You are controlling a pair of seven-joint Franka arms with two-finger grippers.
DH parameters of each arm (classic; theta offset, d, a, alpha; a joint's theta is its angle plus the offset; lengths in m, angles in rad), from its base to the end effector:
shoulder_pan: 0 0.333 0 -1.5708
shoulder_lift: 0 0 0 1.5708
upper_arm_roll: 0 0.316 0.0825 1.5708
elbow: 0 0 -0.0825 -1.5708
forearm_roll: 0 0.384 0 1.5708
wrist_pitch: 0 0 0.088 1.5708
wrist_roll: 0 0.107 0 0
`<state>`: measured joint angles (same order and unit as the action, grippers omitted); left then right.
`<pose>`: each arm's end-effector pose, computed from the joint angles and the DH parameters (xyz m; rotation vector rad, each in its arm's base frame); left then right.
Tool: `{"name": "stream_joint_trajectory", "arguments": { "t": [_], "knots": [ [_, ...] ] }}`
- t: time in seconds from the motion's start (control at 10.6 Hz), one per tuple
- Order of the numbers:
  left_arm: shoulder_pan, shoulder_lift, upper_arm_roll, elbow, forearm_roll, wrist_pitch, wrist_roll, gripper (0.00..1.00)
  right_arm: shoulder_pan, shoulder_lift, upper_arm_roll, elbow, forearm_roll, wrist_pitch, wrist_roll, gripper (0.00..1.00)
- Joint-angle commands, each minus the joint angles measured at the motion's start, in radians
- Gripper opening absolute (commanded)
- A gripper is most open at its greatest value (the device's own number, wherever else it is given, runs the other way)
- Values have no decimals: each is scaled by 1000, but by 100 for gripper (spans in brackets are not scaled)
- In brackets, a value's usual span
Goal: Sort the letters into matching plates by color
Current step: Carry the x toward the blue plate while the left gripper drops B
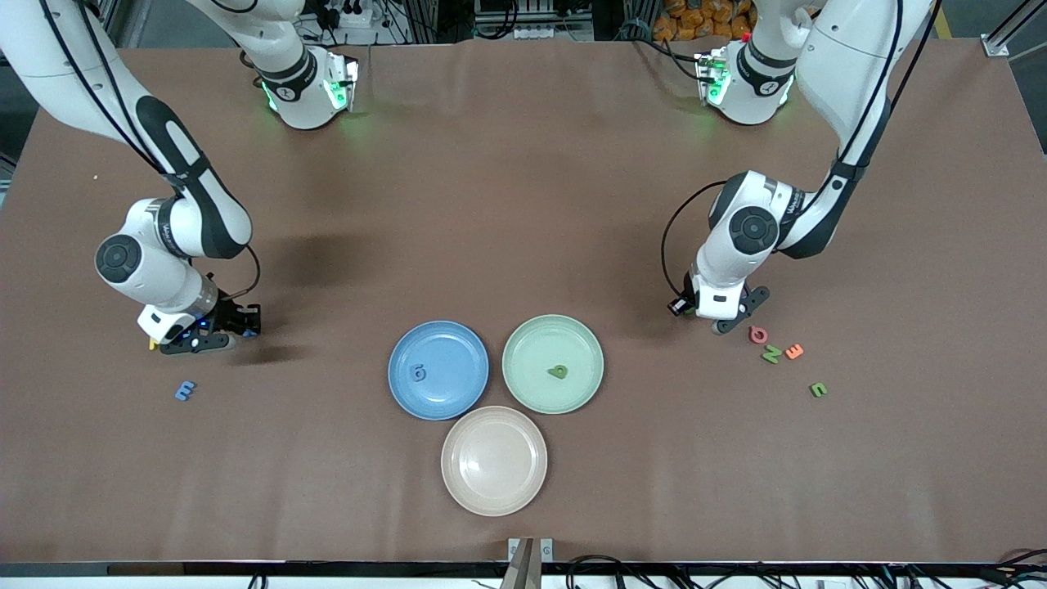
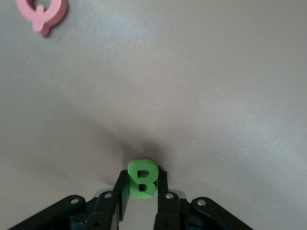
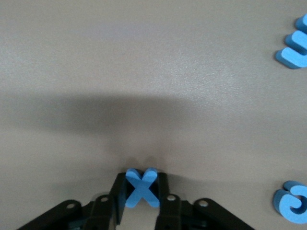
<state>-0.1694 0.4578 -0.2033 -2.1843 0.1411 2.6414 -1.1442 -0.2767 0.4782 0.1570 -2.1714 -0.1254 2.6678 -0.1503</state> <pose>0.5187 -0.2091 0.1808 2.9446 1.0232 -0.0075 0.5601 -0.0620 0.1741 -3.1259 -0.1928 -0.0451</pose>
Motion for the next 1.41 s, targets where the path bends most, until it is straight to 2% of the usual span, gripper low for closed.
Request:
{"name": "stream_joint_trajectory", "arguments": {
  "t": [0.0,0.28,0.47,0.66,0.85,0.94,1.13,1.32],
  "knots": [
    [10,16,-4,98,8,-3,-31,0,1,11,7,-4,-10,17,9,18],
    [-11,71,-4,254,-35,-3,-133,0,4,-7,9,13,-2,3,44,13],
    [-39,126,-5,363,-40,-3,-224,0,39,-15,9,48,0,-43,164,13],
    [-74,145,-14,411,-47,0,-297,0,91,-13,10,108,7,-129,301,13],
    [-126,166,-15,477,-96,6,-330,0,140,-7,15,148,21,-134,415,13],
    [-157,170,-15,492,-115,6,-347,0,169,-4,15,168,61,-135,448,13],
    [-221,171,-11,503,-112,11,-408,0,232,0,13,214,194,-138,489,13],
    [-245,171,-10,506,-110,37,-437,0,283,14,18,257,228,-147,591,14]
  ]
}}
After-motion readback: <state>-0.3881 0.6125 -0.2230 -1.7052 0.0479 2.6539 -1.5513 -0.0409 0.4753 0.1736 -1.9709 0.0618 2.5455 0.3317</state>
